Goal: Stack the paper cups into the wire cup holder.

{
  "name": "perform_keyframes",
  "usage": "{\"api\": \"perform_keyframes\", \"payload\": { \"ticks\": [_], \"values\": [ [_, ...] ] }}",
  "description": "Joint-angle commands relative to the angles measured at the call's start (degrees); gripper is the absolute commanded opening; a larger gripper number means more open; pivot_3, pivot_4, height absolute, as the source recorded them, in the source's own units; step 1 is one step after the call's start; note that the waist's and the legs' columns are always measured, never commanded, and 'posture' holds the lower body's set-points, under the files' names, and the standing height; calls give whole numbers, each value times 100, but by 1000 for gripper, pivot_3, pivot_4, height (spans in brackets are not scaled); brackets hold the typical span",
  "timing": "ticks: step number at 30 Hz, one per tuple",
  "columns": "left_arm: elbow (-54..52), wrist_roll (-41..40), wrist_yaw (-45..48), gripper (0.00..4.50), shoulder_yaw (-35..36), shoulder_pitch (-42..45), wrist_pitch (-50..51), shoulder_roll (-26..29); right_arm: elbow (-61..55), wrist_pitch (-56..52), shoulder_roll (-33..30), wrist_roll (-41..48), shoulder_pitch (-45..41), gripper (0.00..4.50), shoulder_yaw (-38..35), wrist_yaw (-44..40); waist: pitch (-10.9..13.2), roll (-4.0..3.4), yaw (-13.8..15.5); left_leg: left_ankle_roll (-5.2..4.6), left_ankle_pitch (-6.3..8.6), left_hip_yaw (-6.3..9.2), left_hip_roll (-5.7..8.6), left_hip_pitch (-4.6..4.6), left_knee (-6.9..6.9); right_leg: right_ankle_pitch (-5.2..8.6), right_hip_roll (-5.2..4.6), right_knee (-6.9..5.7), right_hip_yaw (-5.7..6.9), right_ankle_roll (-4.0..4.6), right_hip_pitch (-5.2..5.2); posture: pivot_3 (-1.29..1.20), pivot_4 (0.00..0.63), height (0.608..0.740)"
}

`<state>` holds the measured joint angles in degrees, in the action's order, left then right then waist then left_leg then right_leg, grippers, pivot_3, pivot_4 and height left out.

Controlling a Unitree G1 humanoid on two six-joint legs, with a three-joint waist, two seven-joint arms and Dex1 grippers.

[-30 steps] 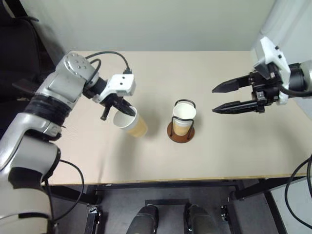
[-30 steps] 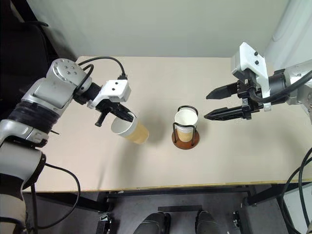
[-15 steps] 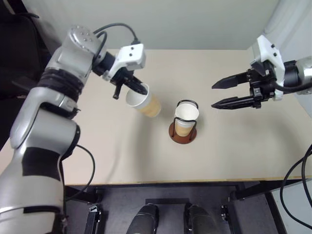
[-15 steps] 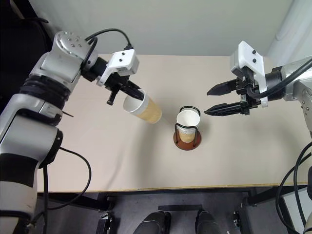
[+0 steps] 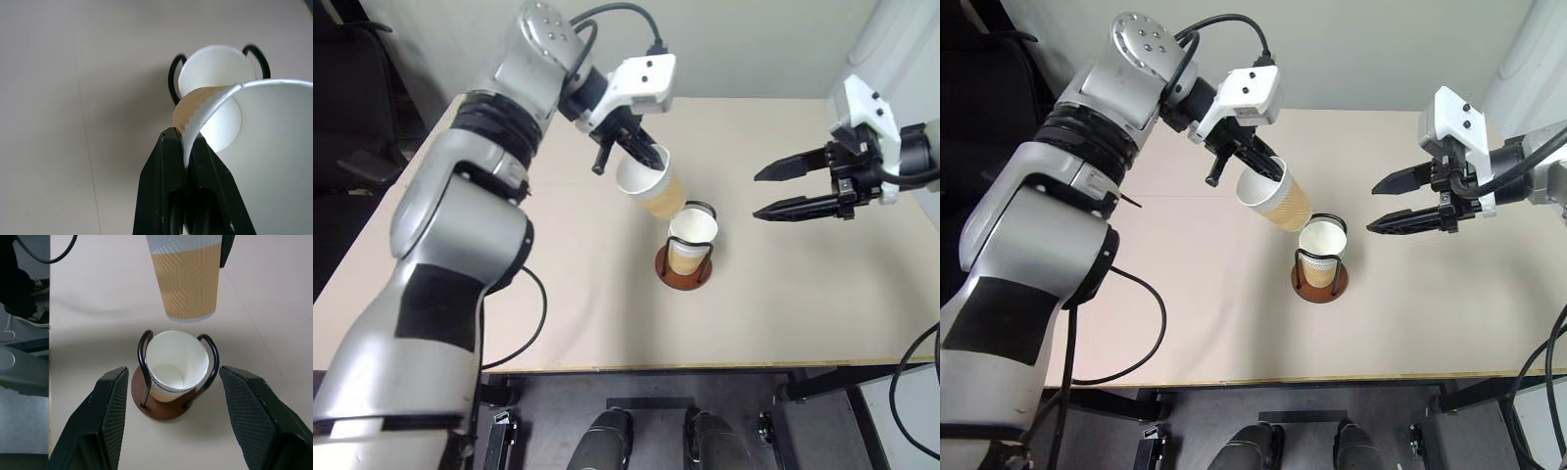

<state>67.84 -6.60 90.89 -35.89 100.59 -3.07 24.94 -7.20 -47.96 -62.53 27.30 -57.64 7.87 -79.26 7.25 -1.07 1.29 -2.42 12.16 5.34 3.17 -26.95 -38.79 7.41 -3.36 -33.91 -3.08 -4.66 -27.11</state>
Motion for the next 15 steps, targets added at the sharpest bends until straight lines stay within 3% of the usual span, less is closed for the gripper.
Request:
{"api": "perform_keyframes", "payload": {
  "ticks": [1,5,15],
  "values": [
    [31,53,161,44,217,323,-142,-120,-186,-41,-177,77,-23,2975,-296,-14,0,1,8,-6,4,2,-1,-3,-6,-4,-2,2,0,-6,0,0,150,740],
    [71,119,161,44,272,375,-193,-254,-256,-119,-286,118,19,2975,-350,-8,1,1,-2,-55,35,-3,-2,-2,-21,0,-2,-2,-3,-6,7,0,150,740],
    [160,455,161,44,306,263,-463,-446,-273,-135,-288,135,55,2975,-358,24,0,1,6,-59,27,-4,0,5,-42,5,1,-6,-10,4,19,0,150,740]
  ]
}}
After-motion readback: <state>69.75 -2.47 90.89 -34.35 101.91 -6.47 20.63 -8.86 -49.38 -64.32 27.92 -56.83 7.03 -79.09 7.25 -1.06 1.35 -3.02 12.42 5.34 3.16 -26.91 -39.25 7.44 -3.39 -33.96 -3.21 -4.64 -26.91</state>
